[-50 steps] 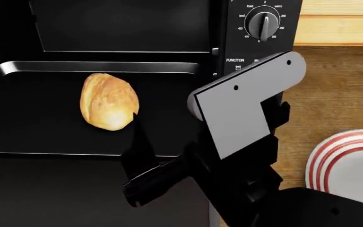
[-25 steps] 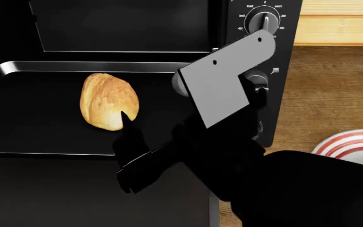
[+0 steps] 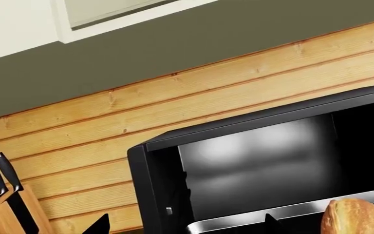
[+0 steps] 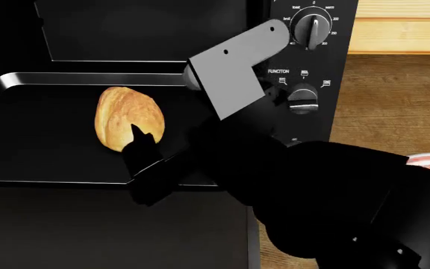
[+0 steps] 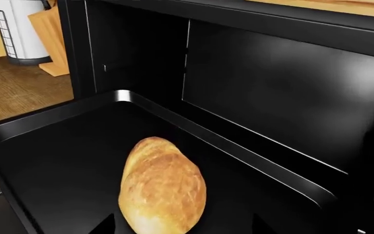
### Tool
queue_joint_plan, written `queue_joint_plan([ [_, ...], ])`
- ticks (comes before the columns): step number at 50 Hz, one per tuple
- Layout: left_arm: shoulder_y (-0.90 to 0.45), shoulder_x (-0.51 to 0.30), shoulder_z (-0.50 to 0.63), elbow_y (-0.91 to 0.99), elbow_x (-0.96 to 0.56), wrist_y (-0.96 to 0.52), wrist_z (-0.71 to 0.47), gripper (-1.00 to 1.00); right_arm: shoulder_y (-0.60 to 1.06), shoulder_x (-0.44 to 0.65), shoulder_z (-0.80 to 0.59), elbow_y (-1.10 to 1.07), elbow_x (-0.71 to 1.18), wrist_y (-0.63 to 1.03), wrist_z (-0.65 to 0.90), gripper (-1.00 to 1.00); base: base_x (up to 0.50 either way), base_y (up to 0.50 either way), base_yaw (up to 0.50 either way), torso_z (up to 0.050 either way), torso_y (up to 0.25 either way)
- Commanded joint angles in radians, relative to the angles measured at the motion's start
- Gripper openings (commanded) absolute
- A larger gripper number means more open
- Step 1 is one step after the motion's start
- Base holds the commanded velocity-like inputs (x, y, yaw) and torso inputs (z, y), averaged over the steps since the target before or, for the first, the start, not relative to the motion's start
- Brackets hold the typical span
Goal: Pick the bread from the tray and place it on the plate on the counter.
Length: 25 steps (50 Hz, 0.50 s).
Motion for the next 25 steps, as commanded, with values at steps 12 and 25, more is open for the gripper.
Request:
queue_joint_plan([
  [12,-0.007,-0.022,0.005,0.008,-0.028,0.003,-0.02,1.0,0.039,-0.063,-0.05,0.1,-0.034,0.005,-0.084,1.0,0.0,0.0,0.0,0.0,0.0],
  [25,-0.006,-0.03,0.016,0.011,-0.031,0.009,-0.03,1.0,0.041,-0.089,-0.082,0.162,-0.069,-0.008,-0.126,1.0,0.0,0.0,0.0,0.0,0.0],
])
